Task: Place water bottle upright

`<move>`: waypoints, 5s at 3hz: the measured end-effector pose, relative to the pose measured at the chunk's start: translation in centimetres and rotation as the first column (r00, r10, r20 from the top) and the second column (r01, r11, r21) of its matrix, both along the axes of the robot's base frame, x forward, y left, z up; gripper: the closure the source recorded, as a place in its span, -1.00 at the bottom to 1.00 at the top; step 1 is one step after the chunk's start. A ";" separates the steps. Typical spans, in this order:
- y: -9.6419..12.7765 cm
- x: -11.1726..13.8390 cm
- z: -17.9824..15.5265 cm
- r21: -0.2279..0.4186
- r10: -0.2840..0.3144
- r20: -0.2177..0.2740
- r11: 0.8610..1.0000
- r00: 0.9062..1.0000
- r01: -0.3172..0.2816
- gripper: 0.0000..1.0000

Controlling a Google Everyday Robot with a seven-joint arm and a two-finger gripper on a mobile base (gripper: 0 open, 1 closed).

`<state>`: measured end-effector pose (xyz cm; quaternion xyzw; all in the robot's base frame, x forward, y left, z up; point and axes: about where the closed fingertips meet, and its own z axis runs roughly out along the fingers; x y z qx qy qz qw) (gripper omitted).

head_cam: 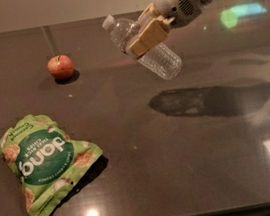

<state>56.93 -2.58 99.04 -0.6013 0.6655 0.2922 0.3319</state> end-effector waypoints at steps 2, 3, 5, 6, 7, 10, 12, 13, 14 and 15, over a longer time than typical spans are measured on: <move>-1.9 -0.7 1.5 0.207 -0.074 -0.004 0.976 0.997 0.073 1.00; -3.0 -1.3 1.7 0.299 -0.108 0.002 0.949 0.994 0.103 1.00; -5.2 -1.8 1.6 0.445 -0.172 0.011 0.883 0.985 0.149 1.00; -6.3 -1.6 1.1 0.507 -0.199 0.010 0.846 0.980 0.167 1.00; -7.1 -1.5 0.1 0.549 -0.221 0.018 0.818 0.975 0.175 1.00; -8.6 -1.3 -2.7 0.636 -0.258 0.050 0.753 0.965 0.169 1.00; -9.2 -1.0 -4.0 0.682 -0.271 0.050 0.713 0.961 0.165 1.00; -9.4 -0.9 -4.4 0.694 -0.274 0.047 0.701 0.961 0.166 1.00; -9.8 -0.8 -4.9 0.707 -0.275 0.046 0.688 0.960 0.163 0.65; -10.1 -0.8 -5.2 0.714 -0.270 0.058 0.684 0.961 0.149 0.16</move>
Offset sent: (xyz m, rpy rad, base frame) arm -0.0117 -0.0433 0.0242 0.3361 -0.0120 -0.1336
